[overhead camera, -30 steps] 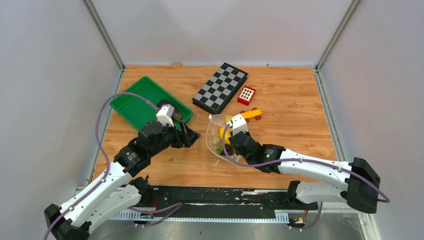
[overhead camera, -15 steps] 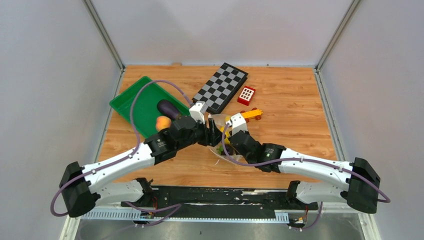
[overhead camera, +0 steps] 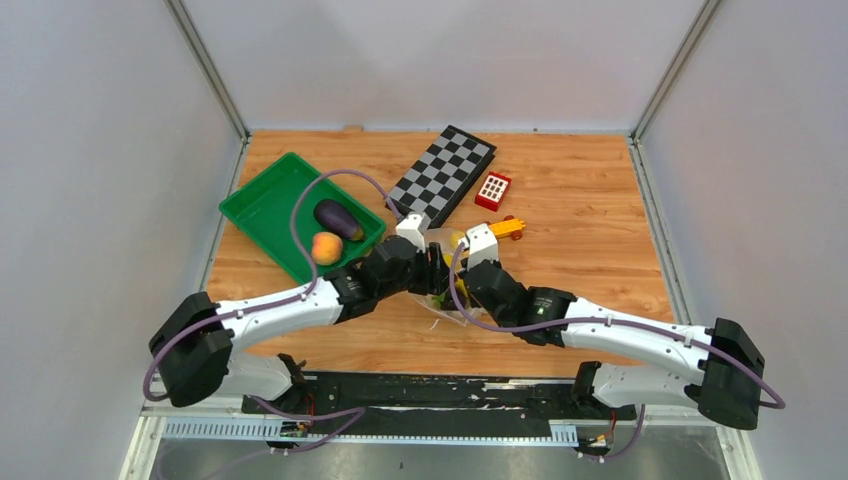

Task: Open the zip-top bag and remove the fake food

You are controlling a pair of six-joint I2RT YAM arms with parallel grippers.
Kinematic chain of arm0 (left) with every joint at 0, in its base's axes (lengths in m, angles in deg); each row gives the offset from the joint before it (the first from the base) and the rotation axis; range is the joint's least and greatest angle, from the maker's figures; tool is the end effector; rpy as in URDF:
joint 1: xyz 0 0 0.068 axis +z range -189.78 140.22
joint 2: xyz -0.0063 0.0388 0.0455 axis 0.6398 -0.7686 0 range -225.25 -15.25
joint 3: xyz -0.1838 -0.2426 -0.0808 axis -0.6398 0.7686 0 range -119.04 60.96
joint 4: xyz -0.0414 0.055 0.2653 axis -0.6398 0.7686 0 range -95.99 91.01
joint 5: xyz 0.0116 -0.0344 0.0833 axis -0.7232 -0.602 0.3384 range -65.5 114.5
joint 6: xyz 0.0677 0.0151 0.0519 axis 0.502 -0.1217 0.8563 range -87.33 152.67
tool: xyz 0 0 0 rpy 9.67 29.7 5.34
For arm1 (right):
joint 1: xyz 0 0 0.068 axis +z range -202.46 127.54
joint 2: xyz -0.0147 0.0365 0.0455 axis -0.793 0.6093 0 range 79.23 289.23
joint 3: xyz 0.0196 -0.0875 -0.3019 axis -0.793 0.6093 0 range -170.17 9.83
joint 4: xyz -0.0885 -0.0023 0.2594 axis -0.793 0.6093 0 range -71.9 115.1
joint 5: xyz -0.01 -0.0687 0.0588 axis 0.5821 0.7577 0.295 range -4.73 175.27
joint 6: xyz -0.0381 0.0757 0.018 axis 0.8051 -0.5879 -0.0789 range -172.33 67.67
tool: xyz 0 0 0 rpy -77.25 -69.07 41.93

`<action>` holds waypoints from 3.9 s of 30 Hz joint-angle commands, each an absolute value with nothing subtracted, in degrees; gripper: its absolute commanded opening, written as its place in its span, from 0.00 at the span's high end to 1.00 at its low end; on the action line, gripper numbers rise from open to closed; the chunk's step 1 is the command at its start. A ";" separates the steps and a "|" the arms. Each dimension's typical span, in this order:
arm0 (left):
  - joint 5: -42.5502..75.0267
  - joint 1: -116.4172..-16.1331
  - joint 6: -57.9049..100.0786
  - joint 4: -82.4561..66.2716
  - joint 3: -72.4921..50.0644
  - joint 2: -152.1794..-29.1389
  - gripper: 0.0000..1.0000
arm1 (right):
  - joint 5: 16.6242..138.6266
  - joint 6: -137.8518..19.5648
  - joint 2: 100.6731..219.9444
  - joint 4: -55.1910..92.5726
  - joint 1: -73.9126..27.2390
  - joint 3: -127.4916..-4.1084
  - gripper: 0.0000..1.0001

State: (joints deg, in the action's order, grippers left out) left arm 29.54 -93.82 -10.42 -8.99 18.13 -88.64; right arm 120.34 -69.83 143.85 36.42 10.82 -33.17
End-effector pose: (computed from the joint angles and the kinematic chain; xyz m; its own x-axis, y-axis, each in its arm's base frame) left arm 0.1924 -0.2538 0.2587 -0.7180 -0.1691 -0.6752 0.3700 0.7290 -0.5759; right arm 0.1543 0.2084 0.2640 -0.4356 -0.3179 -0.8421 -0.4214 0.8987 -0.1213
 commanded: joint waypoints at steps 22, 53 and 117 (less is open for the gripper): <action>27.73 -97.90 -12.64 -6.99 17.24 -103.99 0.19 | 119.37 -72.45 144.96 30.27 10.51 -31.00 1.00; 35.99 -99.12 -8.50 3.15 16.90 -80.82 0.57 | 123.75 -71.36 145.02 31.81 10.37 -29.06 1.00; 33.21 -66.48 -4.50 20.55 23.71 -62.01 0.00 | 122.14 -70.92 143.76 32.09 10.38 -29.03 1.00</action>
State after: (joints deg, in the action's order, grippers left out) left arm 43.39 -65.84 -1.81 22.94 26.56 -65.99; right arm 122.28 -71.31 144.81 32.34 10.71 -28.34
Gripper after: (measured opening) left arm 0.998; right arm 0.010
